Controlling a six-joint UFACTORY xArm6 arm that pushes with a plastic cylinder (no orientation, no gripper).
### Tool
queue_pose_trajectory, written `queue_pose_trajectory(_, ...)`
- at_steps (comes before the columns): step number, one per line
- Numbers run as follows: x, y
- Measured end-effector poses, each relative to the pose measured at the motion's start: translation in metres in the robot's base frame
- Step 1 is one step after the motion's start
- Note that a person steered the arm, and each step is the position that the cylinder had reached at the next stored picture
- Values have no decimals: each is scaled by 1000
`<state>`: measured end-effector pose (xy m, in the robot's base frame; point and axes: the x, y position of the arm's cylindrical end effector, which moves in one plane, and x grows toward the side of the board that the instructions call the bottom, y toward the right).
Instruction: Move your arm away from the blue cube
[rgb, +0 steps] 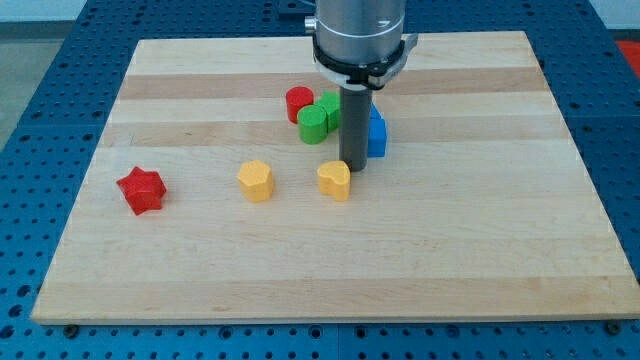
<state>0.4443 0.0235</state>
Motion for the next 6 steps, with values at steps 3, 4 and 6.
queue_pose_trajectory(3,86,152)
queue_pose_trajectory(4,116,151)
queue_pose_trajectory(6,100,96)
